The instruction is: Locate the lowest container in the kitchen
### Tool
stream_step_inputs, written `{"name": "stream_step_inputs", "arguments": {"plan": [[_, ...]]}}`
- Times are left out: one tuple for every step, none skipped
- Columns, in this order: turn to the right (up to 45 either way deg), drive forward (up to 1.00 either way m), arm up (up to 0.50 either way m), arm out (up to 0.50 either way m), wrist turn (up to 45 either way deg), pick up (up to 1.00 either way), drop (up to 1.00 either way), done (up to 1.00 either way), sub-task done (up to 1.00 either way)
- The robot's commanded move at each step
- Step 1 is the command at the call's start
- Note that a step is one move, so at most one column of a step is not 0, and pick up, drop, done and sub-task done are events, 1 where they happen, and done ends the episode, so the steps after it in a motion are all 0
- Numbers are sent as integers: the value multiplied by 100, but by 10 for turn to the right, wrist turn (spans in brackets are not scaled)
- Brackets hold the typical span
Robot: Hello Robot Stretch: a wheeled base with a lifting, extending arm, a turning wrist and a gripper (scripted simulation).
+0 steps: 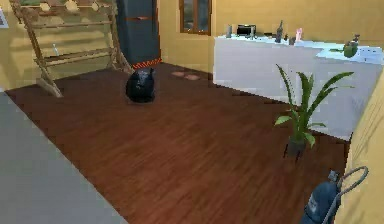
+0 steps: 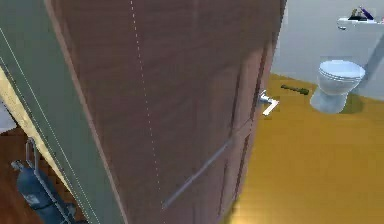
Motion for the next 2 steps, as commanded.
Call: {"name": "stream_step_inputs", "arguments": {"plan": [[0, 100, 0, 0, 0, 0, 0, 0, 0], [0, 95, 0, 0, 0, 0, 0, 0, 0]]}}
